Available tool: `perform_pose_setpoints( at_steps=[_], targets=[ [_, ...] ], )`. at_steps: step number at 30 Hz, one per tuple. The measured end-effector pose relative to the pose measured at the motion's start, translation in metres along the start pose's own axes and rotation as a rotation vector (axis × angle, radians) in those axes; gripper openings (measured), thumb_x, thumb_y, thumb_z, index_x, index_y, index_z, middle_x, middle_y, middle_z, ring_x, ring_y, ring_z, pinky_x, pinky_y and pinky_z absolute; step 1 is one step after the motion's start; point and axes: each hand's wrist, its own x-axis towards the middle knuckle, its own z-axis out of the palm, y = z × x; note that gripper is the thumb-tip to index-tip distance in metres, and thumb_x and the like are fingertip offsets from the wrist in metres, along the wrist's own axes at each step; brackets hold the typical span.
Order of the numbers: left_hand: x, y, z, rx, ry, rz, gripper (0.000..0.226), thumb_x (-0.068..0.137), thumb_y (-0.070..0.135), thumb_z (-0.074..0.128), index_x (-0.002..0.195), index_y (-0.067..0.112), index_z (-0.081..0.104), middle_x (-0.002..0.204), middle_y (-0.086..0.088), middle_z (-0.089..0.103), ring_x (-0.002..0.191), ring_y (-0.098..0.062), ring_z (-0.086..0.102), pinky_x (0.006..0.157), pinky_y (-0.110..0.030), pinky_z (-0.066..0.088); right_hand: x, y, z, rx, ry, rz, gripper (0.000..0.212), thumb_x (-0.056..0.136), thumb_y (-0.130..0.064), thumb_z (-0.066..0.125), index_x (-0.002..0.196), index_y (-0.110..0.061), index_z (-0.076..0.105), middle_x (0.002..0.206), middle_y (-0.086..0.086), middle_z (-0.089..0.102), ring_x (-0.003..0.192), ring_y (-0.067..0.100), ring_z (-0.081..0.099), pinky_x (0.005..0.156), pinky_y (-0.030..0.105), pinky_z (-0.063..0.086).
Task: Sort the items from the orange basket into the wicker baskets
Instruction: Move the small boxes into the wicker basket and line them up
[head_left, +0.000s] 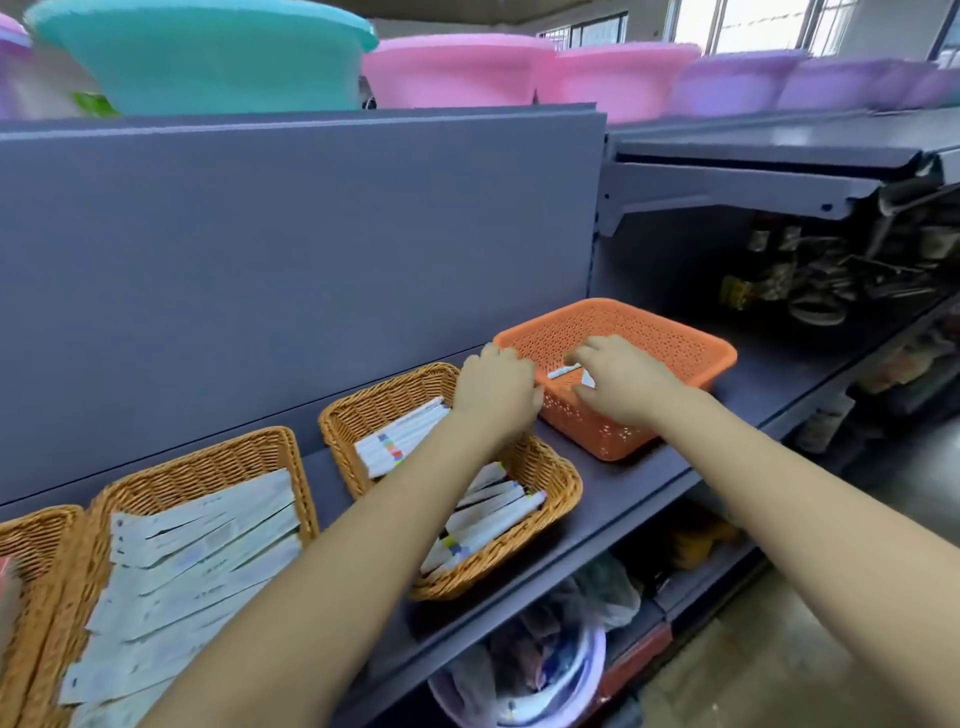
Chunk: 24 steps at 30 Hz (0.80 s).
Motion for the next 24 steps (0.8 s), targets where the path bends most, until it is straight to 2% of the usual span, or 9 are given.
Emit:
perform_pose_setpoints(
  at_steps=[5, 14, 17, 21, 24],
  targets=[
    [0.054, 0.01, 0.015, -0.011, -0.025, 0.039, 0.038, 0.097, 0.035, 0.04, 0.12, 0.011, 0.059, 0.123, -0.01, 0.056, 0.116, -0.028, 0.046, 0.091, -0.038, 0.04, 0.02, 0.051, 0.011, -0.011, -0.064, 0.086, 0.042, 0.094, -0.026, 0.049, 0.134, -0.015, 0.046, 0.13, 0.007, 0.047, 0.124, 0.025, 0.04, 0.101, 0.038, 0.038],
    [0.124, 0.023, 0.051, -0.072, -0.19, 0.057, 0.037, 0.095, 0.034, 0.043, 0.12, 0.011, 0.059, 0.123, -0.01, 0.055, 0.116, -0.027, 0.047, 0.088, -0.039, 0.043, 0.061, 0.103, 0.038, -0.021, -0.227, 0.118, 0.043, 0.094, -0.028, 0.049, 0.136, -0.018, 0.045, 0.133, 0.006, 0.046, 0.124, 0.024, 0.041, 0.103, 0.039, 0.037],
    [0.14, 0.019, 0.061, -0.031, -0.241, 0.01, 0.034, 0.094, 0.032, 0.044, 0.112, 0.009, 0.063, 0.117, -0.009, 0.059, 0.11, -0.027, 0.052, 0.079, -0.036, 0.044, 0.075, 0.11, 0.047, 0.019, -0.294, 0.056, 0.043, 0.094, -0.027, 0.049, 0.136, -0.02, 0.045, 0.134, 0.004, 0.046, 0.124, 0.023, 0.042, 0.101, 0.036, 0.038],
    [0.154, 0.015, 0.072, 0.029, -0.374, -0.079, 0.022, 0.088, 0.027, 0.054, 0.096, 0.011, 0.066, 0.105, -0.007, 0.066, 0.091, -0.023, 0.059, 0.064, -0.029, 0.041, 0.095, 0.111, 0.052, 0.076, -0.357, -0.091, 0.041, 0.093, -0.024, 0.05, 0.134, -0.021, 0.049, 0.134, 0.005, 0.049, 0.122, 0.023, 0.046, 0.099, 0.035, 0.04],
    [0.159, 0.016, 0.077, 0.056, -0.496, -0.135, 0.022, 0.086, 0.032, 0.06, 0.093, 0.013, 0.066, 0.098, -0.004, 0.067, 0.087, -0.023, 0.06, 0.064, -0.028, 0.042, 0.107, 0.109, 0.056, 0.112, -0.434, -0.217, 0.042, 0.093, -0.024, 0.051, 0.134, -0.019, 0.049, 0.136, 0.004, 0.049, 0.122, 0.022, 0.047, 0.097, 0.031, 0.039]
  ],
)
